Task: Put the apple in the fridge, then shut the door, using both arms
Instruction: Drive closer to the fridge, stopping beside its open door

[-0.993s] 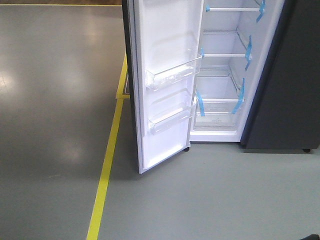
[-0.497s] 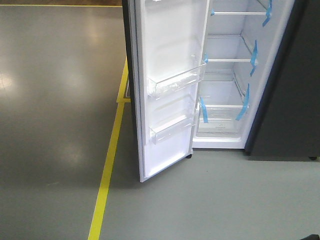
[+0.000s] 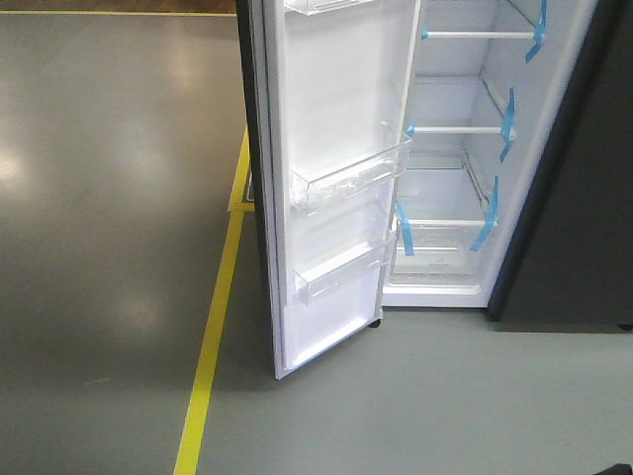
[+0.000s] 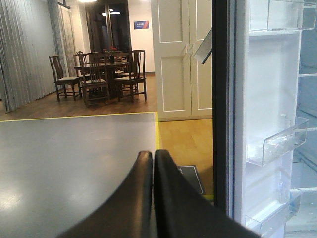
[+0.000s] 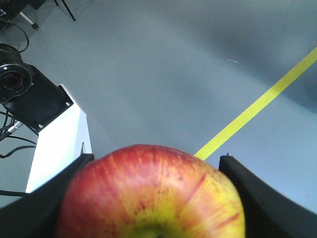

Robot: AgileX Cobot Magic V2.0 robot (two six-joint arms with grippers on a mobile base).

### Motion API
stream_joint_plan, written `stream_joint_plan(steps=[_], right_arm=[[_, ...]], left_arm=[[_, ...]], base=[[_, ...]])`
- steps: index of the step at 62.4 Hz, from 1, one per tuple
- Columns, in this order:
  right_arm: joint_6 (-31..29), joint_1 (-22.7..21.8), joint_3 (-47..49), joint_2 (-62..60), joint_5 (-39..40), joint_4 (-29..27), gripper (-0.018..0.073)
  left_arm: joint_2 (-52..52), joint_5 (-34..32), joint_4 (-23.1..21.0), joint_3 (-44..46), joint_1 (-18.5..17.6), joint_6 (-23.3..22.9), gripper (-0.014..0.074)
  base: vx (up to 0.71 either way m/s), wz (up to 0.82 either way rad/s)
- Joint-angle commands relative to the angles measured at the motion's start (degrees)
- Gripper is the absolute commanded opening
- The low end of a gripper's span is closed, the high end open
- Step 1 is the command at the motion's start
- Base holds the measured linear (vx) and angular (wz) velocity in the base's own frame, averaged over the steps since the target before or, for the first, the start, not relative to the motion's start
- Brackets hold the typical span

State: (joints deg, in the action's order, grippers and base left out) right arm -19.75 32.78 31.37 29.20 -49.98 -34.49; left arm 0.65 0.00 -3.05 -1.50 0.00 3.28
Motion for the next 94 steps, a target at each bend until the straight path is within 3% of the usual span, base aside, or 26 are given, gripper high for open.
stream_joint_plan(steps=[1,94], right_arm=[[-0.47,-0.10,1.45,0.21,2.86,-1.94,0.0361],[-0.47,-0.10,1.45,0.21,2.86,-1.94,0.0361]], left_arm=[[0.84,-4.39,-0.63,-1.21,0.00,-0.12,-0.0006],[0.84,-4.39,-0.63,-1.21,0.00,-0.12,-0.0006]], base=[[0.12,-0.01],[0.11,-0.01]])
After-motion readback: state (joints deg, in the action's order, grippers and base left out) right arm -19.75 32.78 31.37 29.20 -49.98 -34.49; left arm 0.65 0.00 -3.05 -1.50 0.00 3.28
